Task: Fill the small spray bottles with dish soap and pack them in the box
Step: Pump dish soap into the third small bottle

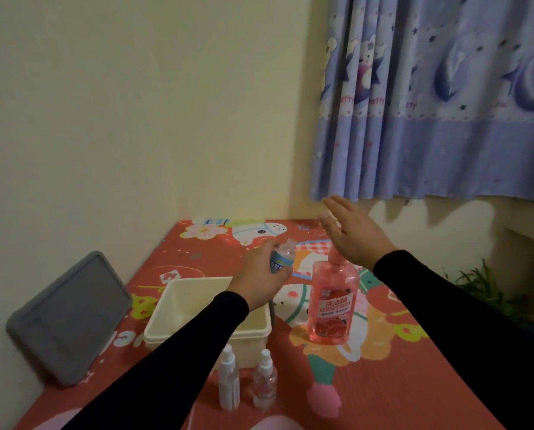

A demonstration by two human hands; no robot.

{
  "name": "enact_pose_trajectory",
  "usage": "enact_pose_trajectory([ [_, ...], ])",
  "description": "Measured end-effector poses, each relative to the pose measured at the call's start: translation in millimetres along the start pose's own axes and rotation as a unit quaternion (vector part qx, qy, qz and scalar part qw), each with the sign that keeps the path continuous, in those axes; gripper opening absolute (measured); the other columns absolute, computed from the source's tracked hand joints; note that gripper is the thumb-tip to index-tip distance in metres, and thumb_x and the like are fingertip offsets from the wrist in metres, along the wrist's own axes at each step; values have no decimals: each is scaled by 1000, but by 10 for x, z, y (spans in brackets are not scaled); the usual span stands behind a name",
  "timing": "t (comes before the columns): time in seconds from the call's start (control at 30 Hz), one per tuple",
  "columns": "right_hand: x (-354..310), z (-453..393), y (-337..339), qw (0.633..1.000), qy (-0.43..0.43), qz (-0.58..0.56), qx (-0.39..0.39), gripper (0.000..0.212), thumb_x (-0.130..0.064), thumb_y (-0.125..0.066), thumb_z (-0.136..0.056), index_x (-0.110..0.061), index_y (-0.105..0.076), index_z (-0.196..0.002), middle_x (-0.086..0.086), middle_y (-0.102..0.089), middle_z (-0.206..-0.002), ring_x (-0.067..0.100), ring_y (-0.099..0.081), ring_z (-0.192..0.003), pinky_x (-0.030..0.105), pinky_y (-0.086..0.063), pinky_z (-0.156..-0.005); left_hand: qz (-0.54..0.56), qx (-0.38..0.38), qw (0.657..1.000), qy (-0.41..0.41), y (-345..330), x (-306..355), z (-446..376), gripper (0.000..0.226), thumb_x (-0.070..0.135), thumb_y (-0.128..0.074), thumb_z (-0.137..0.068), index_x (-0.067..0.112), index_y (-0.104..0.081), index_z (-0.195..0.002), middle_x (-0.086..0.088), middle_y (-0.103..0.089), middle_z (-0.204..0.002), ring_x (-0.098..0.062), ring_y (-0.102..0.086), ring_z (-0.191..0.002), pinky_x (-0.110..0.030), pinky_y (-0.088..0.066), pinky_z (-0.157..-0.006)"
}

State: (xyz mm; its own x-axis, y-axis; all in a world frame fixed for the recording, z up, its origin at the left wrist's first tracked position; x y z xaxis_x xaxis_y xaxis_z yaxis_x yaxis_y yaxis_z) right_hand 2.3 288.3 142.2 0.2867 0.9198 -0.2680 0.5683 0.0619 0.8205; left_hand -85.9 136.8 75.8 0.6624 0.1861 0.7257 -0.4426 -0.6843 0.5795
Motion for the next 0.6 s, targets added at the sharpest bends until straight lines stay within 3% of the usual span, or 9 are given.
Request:
enact_pose_trajectory([
  [0.13, 235, -149, 24, 999, -37, -18, 3, 53, -44, -30, -101, -14, -40, -144, 5, -33, -154, 17, -27, -144, 36, -26, -114, -11, -17, 1000, 14, -191, -16, -181, 50, 26, -62, -90, 21, -43, -135, -2, -56, -120, -14, -58, -94, -14, -44, -68],
  [0.23, 364, -254, 14, 998, -53, -32, 3, 54, -44, -29, -101, -11, -46, -140, 7, -41, -149, 20, -33, -140, 37, -29, -113, -46, -14, 999, 2, -283, 16, -295, 44, 28, -64, -87, 20, -46, -126, -3, -56, -117, -20, -58, -97, -33, -51, -81],
  [0.33, 472, -365, -14, 996, -68, -61, 17, 46, -44, -28, -100, -11, -59, -106, 9, -58, -123, 25, -48, -121, 35, -37, -97, -52, -24, 998, -6, -358, 46, -373, 40, 29, -64, -87, 20, -48, -123, -4, -56, -116, -22, -57, -100, -40, -51, -87],
  [0.4, 493, -397, -36, 994, -75, -76, 23, 35, -38, -29, -102, -18, -50, -84, 5, -57, -99, 25, -52, -106, 31, -34, -84, -56, -25, 998, -9, -385, 64, -411, 41, 28, -63, -88, 19, -47, -125, -4, -56, -118, -21, -55, -103, -40, -49, -89],
  [0.6, 511, -426, -153, 987, -124, -97, -24, 40, -38, -26, -102, -15, -51, -83, 7, -58, -89, 27, -53, -89, 36, -39, -81, -68, -22, 997, -36, -422, 134, -492, 53, 31, -59, -92, 22, -40, -140, 1, -51, -134, -17, -51, -116, -27, -42, -92],
])
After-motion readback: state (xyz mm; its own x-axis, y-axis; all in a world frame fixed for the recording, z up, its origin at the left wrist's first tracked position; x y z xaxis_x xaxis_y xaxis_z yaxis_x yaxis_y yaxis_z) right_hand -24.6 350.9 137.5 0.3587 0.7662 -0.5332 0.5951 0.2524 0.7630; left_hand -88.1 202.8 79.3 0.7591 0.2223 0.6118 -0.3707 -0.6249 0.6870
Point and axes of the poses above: each hand's wrist, its own z-axis away from the middle knuckle, its own y-axis out of the back of the hand, x = y × z, the point moved 8 cm from there along -z, towards the middle knuckle
